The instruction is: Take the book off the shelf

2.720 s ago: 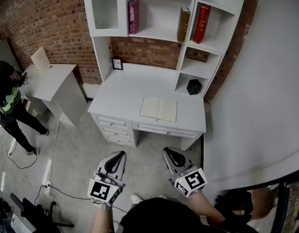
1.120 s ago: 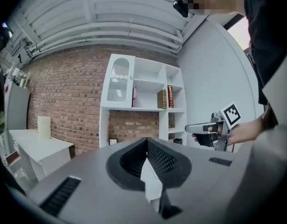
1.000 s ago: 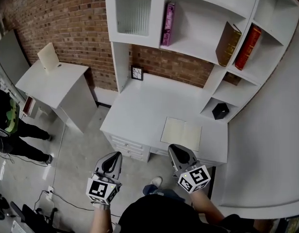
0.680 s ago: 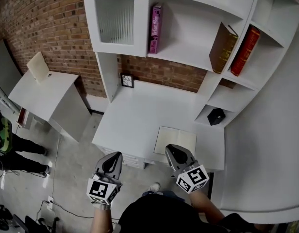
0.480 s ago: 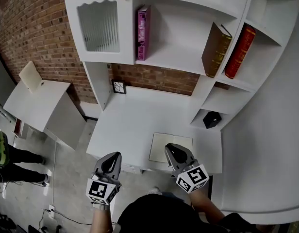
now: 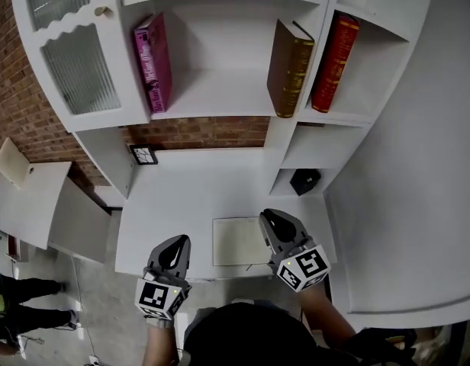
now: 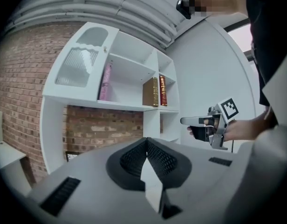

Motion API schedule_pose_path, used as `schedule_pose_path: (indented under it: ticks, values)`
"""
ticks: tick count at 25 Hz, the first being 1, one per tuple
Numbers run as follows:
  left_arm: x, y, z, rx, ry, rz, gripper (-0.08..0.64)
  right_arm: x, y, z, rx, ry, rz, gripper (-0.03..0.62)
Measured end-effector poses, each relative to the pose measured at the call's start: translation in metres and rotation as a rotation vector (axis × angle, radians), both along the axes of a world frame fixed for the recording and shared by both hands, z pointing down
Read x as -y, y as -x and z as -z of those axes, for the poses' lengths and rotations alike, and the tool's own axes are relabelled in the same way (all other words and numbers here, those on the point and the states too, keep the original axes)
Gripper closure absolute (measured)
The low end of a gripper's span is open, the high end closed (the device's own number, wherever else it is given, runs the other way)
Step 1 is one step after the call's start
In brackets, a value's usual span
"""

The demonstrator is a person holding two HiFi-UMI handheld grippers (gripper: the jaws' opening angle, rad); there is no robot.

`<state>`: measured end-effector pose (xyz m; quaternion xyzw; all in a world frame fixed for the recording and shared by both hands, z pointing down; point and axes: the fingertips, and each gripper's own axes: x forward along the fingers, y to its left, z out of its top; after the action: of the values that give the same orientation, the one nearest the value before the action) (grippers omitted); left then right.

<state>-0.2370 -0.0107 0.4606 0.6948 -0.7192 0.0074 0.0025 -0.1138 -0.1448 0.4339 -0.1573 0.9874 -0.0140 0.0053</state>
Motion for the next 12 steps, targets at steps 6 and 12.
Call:
schedule_pose_path:
  ticks: [6,12]
  values:
    - [0.055,-0.025,-0.001,-0.027,0.024,-0.118,0.552,0.042,-0.026,0.012,-0.004,-0.01,-0.119,0.56]
    - [0.103,-0.049,0.002,-0.037,0.037,-0.226,0.552,0.082,-0.054,0.028,0.006,-0.03,-0.236,0.56]
